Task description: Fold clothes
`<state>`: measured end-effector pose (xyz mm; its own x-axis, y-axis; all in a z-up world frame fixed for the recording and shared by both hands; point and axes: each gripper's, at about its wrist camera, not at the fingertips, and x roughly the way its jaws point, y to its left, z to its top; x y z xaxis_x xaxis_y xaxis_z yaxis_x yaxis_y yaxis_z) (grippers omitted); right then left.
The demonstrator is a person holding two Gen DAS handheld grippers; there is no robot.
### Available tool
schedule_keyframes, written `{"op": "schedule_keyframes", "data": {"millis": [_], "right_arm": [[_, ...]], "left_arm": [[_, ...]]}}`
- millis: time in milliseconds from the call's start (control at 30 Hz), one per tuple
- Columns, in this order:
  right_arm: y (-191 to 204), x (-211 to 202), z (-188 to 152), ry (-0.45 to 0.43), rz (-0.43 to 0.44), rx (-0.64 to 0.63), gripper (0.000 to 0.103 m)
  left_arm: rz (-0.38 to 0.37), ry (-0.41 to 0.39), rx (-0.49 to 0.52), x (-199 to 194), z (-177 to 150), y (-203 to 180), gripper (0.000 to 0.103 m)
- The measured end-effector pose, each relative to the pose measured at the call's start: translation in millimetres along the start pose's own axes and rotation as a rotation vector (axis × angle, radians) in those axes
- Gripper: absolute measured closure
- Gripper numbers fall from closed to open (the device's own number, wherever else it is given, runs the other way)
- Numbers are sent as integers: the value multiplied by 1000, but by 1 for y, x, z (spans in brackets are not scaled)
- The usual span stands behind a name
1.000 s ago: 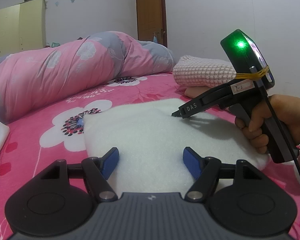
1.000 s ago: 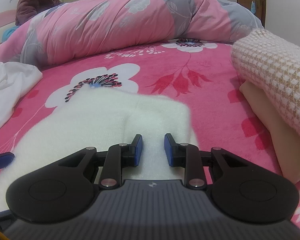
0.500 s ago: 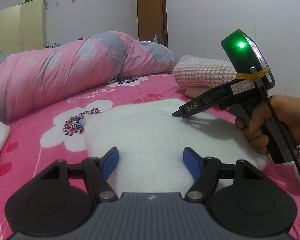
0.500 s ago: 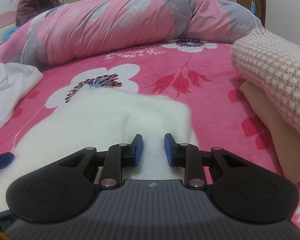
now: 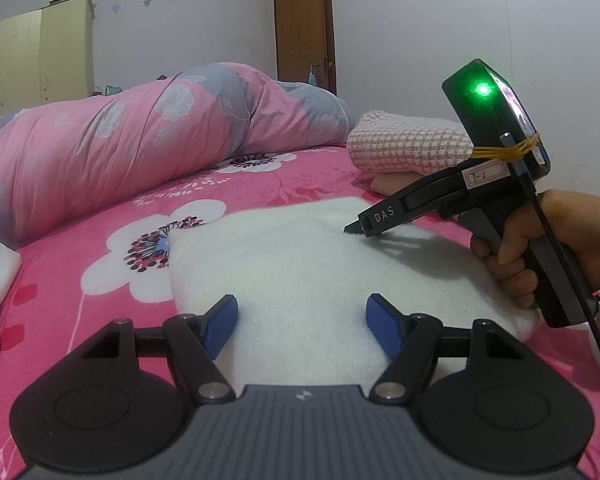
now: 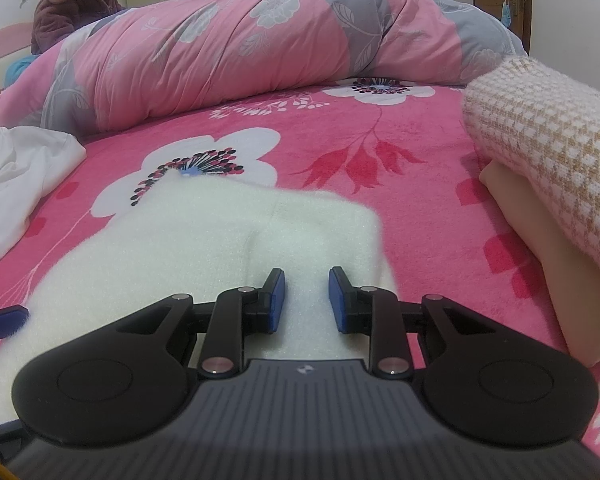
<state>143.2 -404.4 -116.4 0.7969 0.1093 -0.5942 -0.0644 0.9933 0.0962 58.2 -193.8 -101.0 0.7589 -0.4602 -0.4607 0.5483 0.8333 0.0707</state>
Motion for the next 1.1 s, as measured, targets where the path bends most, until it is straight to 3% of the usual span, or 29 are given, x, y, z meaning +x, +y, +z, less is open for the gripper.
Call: {"op": "schedule_keyframes", "data": {"millis": [1100], "right_arm": [[-2, -1, -2, -14, 7, 14, 80]], "left_arm": [[-2, 15, 10, 0, 3, 0, 31]]}}
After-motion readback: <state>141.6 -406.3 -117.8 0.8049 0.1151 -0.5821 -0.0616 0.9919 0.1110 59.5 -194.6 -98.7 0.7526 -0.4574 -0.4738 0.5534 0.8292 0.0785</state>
